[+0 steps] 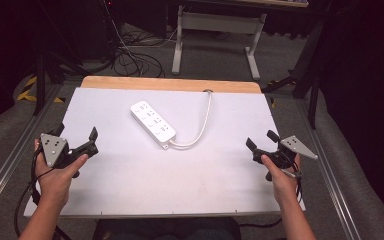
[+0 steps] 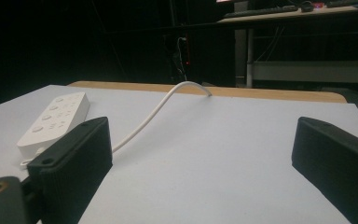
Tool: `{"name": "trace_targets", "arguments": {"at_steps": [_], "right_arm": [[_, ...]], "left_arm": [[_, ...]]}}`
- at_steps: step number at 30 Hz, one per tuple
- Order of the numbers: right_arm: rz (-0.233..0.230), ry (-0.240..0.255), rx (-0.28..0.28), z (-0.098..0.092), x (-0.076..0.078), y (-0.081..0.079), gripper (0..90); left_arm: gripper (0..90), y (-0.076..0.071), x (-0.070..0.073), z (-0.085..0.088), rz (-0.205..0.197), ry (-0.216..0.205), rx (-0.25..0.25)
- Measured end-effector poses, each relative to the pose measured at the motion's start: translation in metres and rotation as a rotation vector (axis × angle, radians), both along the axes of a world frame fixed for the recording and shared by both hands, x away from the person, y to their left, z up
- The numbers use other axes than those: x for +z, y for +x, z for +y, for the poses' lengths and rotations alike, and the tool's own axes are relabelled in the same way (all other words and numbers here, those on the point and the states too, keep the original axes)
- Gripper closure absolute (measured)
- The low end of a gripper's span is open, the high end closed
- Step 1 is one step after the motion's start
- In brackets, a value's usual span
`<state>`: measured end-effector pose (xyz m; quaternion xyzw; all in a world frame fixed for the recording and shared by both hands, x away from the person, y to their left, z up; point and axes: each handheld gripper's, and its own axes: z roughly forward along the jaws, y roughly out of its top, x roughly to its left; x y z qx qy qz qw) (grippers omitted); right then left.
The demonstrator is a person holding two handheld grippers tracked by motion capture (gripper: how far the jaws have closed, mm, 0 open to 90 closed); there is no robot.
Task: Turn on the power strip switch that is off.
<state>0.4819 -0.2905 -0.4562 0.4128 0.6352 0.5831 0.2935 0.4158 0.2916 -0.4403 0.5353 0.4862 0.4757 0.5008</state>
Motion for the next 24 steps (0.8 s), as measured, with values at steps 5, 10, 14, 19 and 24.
{"name": "trace_targets", "arguments": {"at_steps": [5, 10, 14, 19, 24], "right_arm": [[-0.002, -0.004, 0.005, 0.0007, 0.0000, -0.0005, 5.7], [-0.003, -0.001, 0.000, -0.0004, 0.0004, -0.0013, 5.6], [-0.005, -0.001, -0.004, -0.0012, 0.0006, -0.0026, 5.6], [-0.005, 0.004, -0.003, -0.0015, 0.0005, -0.0025, 5.6], [0.000, 0.000, -0.002, -0.0017, -0.0006, -0.0020, 5.5]], "left_arm": [[4.6, 0.0023, -0.0010, -0.0017, 0.003, 0.004, -0.004], [6.1, 0.0025, -0.0006, -0.0020, -0.002, -0.001, 0.000], [7.5, 0.0025, -0.0004, -0.0013, -0.002, -0.003, 0.005], [13.2, 0.0030, -0.0007, -0.0019, -0.001, 0.003, 0.000], [25.6, 0.0043, -0.0007, -0.0007, 0.004, 0.000, -0.004]]}}
